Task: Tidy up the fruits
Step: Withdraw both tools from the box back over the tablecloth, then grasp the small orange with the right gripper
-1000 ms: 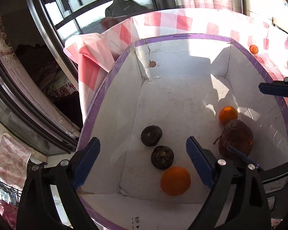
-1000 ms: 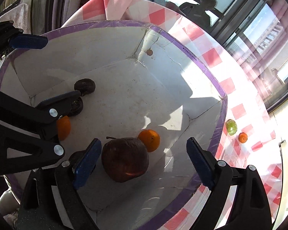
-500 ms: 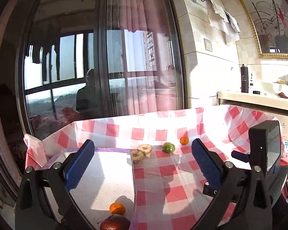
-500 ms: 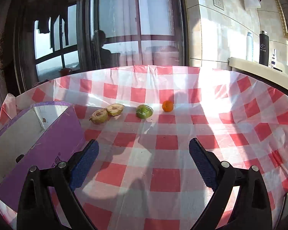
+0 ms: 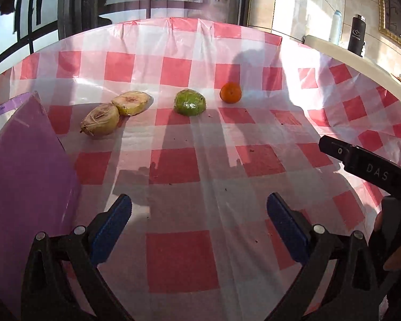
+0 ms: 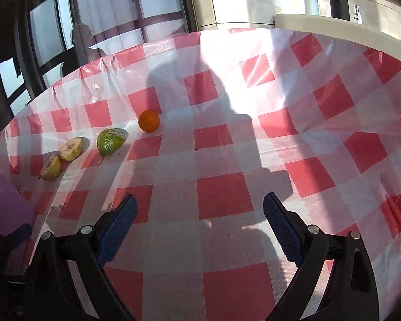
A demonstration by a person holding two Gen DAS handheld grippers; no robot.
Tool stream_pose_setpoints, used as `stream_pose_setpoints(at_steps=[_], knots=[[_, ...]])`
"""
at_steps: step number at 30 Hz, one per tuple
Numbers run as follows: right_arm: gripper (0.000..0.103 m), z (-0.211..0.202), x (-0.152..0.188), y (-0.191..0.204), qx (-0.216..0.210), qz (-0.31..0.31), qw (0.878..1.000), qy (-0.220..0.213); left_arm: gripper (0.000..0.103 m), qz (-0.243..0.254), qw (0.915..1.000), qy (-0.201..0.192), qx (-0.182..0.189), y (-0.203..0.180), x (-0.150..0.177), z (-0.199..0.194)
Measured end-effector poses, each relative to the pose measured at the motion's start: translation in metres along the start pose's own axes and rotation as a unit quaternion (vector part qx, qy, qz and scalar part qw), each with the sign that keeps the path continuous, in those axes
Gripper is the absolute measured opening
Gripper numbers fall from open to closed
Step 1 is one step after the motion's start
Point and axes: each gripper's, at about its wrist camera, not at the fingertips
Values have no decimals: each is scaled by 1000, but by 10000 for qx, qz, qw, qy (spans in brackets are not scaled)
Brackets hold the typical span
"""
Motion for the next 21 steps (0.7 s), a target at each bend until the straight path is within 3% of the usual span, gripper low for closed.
stream_pose_setpoints(at_steps=[3, 6, 11, 18, 21], knots=[[91, 39, -22, 15, 8, -186, 9997, 145, 101, -351, 9993, 71, 134, 15, 1, 4], [79, 80, -45, 30, -60, -259, 9988, 415, 101, -540, 9983, 101, 198, 21, 1, 7], [78, 132, -78, 60, -145, -521, 9968, 581, 101, -633, 9976, 179, 197, 22, 0, 11], [64, 181, -100, 86, -35, -668, 9932, 951, 101, -750, 9968, 173, 214, 23, 3, 11], [51, 187, -100, 93, 22, -857, 9906, 1068, 101, -792, 9965, 179, 220, 24, 2, 11]])
Point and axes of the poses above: each gripper's, at about its wrist camera, not at the fingertips, and z roughly the way its jaws point, y to its left, x to its underside, and after that the axes turned 3 degrees about -x, right-handed
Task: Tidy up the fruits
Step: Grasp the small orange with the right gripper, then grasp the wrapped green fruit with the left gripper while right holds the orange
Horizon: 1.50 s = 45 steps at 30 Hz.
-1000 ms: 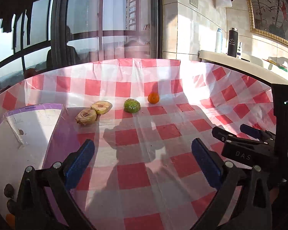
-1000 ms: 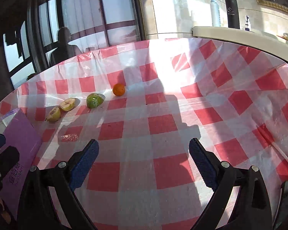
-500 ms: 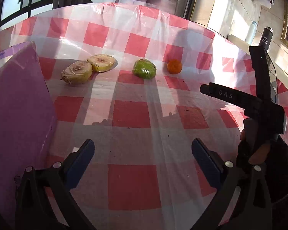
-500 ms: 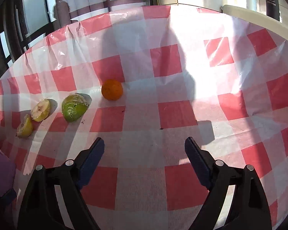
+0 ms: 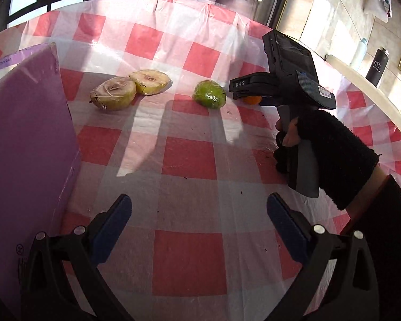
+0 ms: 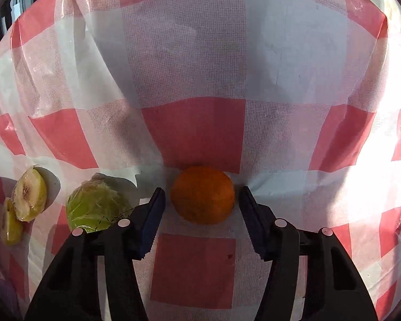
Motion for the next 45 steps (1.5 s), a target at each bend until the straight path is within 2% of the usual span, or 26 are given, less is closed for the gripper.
stream_pose_setpoints(at_steps=[1, 5, 8, 10, 14, 17, 20, 23, 26, 28, 32, 34, 36, 39, 40, 41, 43, 45], knots=[[41, -2, 2, 2, 15, -39, 10000, -14, 101, -27, 10000, 11, 1, 1, 0, 0], [41, -29, 30, -9, -239, 281, 9992, -125, 101, -213, 9998, -12, 26, 7, -1, 0], [41, -68, 73, -26, -597, 660, 9955, -335, 101, -216, 9998, -18, 38, 6, -1, -1], [41, -95, 105, -36, -689, 821, 9932, -455, 101, -202, 9998, -24, 52, 6, -1, -2], [41, -138, 150, -59, -801, 1247, 9858, -795, 101, -252, 9996, -3, 141, 8, -1, -1], [41, -156, 165, -79, -1048, 1701, 9731, -1147, 101, -312, 9990, 236, 215, 8, -1, 3], [41, -154, 165, -97, -1351, 2073, 9605, -1277, 101, -297, 9986, 440, 28, 5, -7, 14], [41, -149, 157, -91, -1401, 1906, 9648, -1151, 101, -210, 9988, 322, -291, -8, -30, 30], [41, -151, 162, -94, -1473, 1965, 9617, -1215, 101, 2, 9977, 399, -542, -32, -64, 64], [41, -151, 164, -93, -1519, 1954, 9610, -1231, 101, -24, 9963, 379, -767, -40, -89, 89], [41, -150, 163, -92, -1526, 1939, 9617, -1190, 101, 56, 9945, 498, -917, -51, -127, 134], [41, -148, 163, -91, -1522, 1922, 9625, -1156, 100, 270, 9919, 648, -1060, -55, -140, 156], [41, -147, 163, -90, -1520, 1923, 9628, -1141, 94, 424, 9890, 710, -1230, -55, -147, 171], [41, -146, 163, -89, -1544, 1905, 9629, -1126, 90, 471, 9902, 656, -1136, -52, -156, 178], [41, -145, 163, -89, -1547, 1900, 9631, -1116, 79, 536, 9893, 609, -1209, -51, -157, 178], [41, -144, 163, -89, -1540, 1902, 9633, -1103, 58, 658, 9904, 526, -1100, -53, -156, 175], [41, -143, 163, -89, -1543, 1884, 9639, -1079, 59, 939, 9891, 494, -1021, -58, -150, 169], [41, -144, 163, -90, -1551, 1897, 9633, -1093, 59, 923, 9905, 453, -915, -55, -135, 153]])
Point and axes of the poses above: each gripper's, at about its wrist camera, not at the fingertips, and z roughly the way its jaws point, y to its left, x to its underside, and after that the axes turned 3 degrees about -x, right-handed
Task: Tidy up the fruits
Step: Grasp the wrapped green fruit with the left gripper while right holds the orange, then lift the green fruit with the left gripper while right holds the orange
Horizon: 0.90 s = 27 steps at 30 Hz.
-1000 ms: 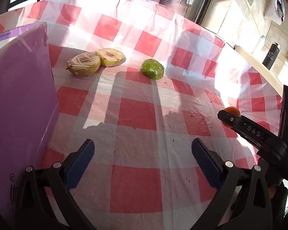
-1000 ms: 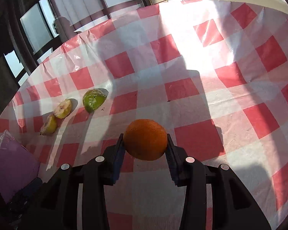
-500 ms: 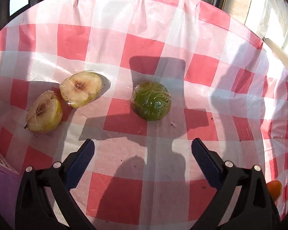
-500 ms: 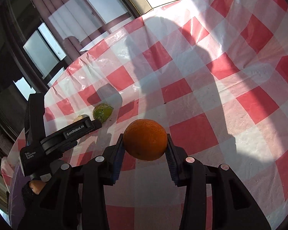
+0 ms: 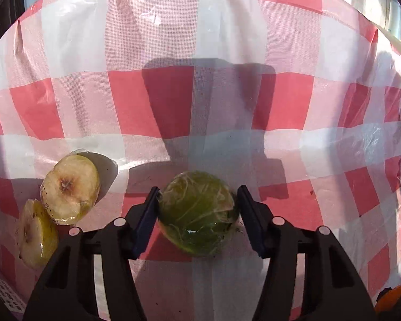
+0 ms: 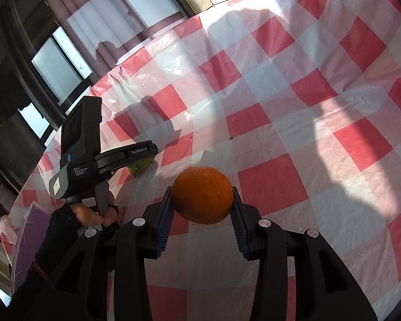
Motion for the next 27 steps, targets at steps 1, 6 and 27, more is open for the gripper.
stream_pose_setpoints(at_steps=[1, 6, 27], knots=[[41, 0, 0, 0, -5, -6, 10000, 3, 58, -117, 9998, -105, 74, 5, 12, -13], [41, 0, 0, 0, -16, -9, 10000, -2, 58, -350, 9958, -764, 362, 27, 92, -98], [41, -1, -2, 0, -22, -44, 10000, -19, 59, -1127, 9756, -851, 1678, 73, 212, -179]])
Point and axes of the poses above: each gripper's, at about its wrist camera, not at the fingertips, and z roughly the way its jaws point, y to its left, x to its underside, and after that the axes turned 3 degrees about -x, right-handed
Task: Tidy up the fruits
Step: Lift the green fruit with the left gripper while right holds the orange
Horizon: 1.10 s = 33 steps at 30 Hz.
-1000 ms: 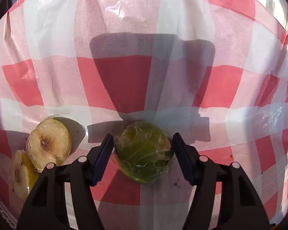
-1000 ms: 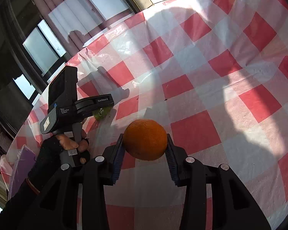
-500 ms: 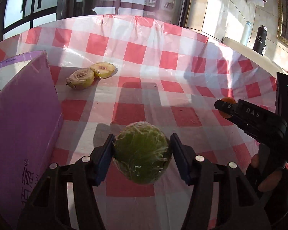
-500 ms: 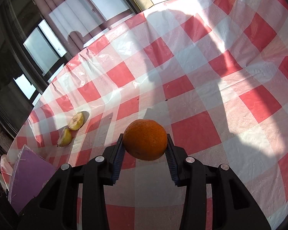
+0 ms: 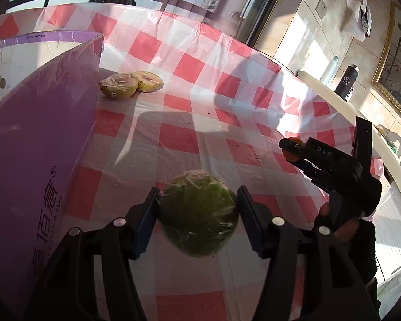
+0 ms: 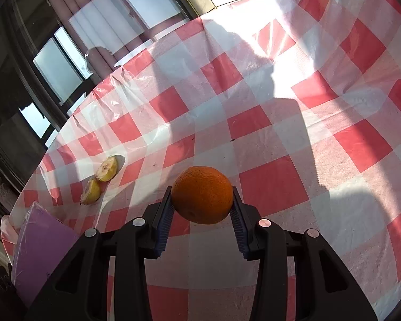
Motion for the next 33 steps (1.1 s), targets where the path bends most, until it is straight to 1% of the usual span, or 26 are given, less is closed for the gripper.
stream_pose_setpoints(at_steps=[12, 17, 20, 24, 27, 30, 33], knots=[[41, 6, 0, 3, 67, -8, 9999, 159, 59, -58, 10000, -44, -2, -1, -2, -2], [41, 0, 5, 10, -52, -178, 9997, 163, 59, -73, 9999, -76, -54, -1, -2, -4], [41, -19, 24, 13, -148, 35, 9995, 260, 59, 47, 9999, -28, -145, -4, 4, -13], [41, -55, 60, 21, -210, 36, 9995, 234, 59, 267, 9995, -38, -167, -9, 23, -35], [41, -74, 82, 25, -238, 101, 9990, 358, 59, 290, 9995, -27, -89, -9, 35, -48], [41, -86, 98, 30, -106, 1, 9989, 459, 59, 345, 9994, -2, -33, -11, 45, -59], [41, -96, 110, 35, -144, -102, 9985, 522, 59, 503, 9987, -36, -36, -14, 55, -72]])
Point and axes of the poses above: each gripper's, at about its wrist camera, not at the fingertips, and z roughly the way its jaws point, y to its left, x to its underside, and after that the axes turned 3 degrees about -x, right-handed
